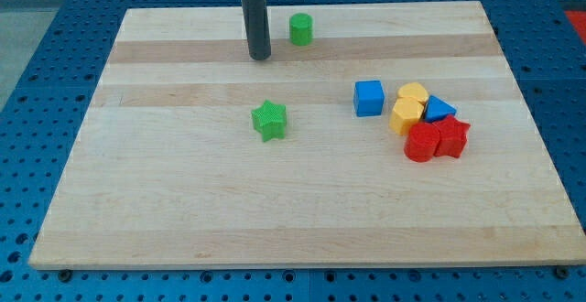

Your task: Slightly push the green circle to the right side of the board

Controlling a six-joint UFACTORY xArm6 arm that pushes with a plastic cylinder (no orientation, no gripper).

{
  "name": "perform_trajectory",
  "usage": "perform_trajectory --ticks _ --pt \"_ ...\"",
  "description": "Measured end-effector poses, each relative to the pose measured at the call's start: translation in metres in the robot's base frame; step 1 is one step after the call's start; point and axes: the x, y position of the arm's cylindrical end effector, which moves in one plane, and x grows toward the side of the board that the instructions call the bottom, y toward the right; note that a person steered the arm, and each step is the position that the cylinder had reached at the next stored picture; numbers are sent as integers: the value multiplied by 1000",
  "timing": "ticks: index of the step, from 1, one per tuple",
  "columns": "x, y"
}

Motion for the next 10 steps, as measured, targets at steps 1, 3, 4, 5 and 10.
perform_trajectory --ticks 1,3,4,5,10 --pt "-9 0" --pt "-25 6" --pt "-39 17" --pt "-40 36" --pt "-19 45"
